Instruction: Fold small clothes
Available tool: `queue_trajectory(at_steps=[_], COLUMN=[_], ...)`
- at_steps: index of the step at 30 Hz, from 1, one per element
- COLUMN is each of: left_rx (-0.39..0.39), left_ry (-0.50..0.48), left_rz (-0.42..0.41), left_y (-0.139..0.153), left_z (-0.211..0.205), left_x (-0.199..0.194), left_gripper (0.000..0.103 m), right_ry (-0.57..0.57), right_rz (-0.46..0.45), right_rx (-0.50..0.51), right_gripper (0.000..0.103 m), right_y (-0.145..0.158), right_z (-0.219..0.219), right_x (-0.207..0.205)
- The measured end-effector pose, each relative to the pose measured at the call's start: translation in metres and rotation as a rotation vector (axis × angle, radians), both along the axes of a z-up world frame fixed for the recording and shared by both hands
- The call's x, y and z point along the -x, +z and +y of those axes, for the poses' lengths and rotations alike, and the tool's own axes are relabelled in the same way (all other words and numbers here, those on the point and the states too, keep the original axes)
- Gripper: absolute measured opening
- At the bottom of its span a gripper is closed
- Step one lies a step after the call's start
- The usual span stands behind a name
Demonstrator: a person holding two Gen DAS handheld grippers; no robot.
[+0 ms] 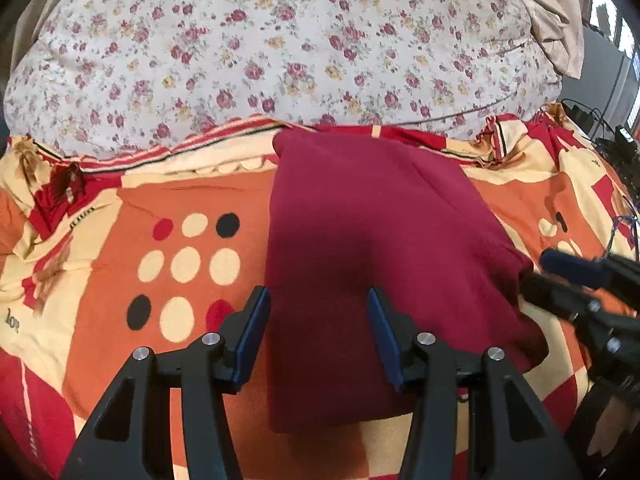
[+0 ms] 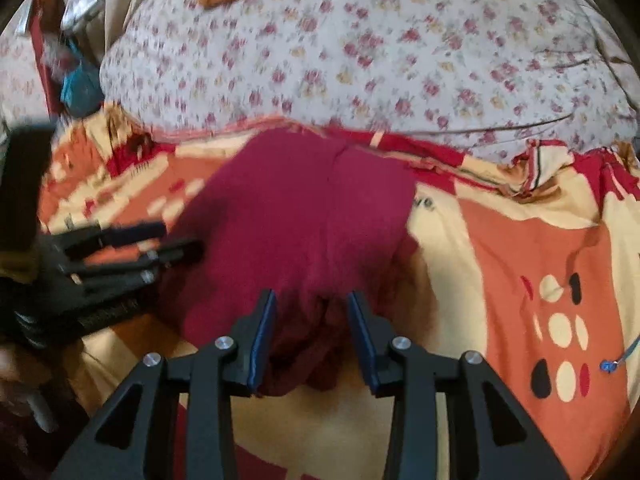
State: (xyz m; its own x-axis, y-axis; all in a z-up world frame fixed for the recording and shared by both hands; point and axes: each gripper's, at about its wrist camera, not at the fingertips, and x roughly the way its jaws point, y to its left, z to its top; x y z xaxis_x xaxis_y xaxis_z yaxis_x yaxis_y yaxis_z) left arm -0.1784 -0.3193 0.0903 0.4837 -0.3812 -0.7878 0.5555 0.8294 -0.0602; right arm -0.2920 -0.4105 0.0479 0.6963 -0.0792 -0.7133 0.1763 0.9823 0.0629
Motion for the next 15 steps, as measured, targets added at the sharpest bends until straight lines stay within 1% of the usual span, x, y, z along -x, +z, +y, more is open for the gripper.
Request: queue_trajectory(at_steps=[2, 4, 10, 12, 13, 14, 15], left_rx=[0.003, 0.005, 0.012, 0.032, 0.047, 0.068, 0.095], left_ry=[0.004, 0.008, 0.01, -0.001, -0.009, -0.021, -0.034], left_rz=[-0.01, -0.019, -0.007, 0.01, 0.022, 0.043, 0.075], left_y=[0.004, 0.007, 0.007, 0.005, 0.005, 0.004, 0.003], left_z=[0.0, 0.0, -0.001, 0.001, 0.002, 0.003, 0.005], left_x=[0.0, 0.0, -0.004, -0.007, -0.011, -0.015, -0.02], left_gripper=[0.03, 0.03, 0.03, 0.03, 0.03, 0.03, 0.03], right_ry=[-0.021, -0.048, -0.089, -0.114, -0.125, -0.135, -0.139], right_rz=[-0.014, -0.009, -0.008, -0.008, -0.006, 0.005, 0.014], right_rx=[0.009, 0.004, -0.076, -0.094, -0.109, -0.129, -0.151], right_gripper=[0.052, 0.053, 0.053, 0.056, 0.061, 0.065, 0.066], right_y=[0.007, 0.007, -0.006, -0.012, -0.014, -0.018, -0.021], right_z=[-0.003, -0.009, -0.021, -0.029, -0.033, -0.04, -0.047], right_x=[-0.002, -0.008, -0.026, -0.03, -0.032, -0.036, -0.04])
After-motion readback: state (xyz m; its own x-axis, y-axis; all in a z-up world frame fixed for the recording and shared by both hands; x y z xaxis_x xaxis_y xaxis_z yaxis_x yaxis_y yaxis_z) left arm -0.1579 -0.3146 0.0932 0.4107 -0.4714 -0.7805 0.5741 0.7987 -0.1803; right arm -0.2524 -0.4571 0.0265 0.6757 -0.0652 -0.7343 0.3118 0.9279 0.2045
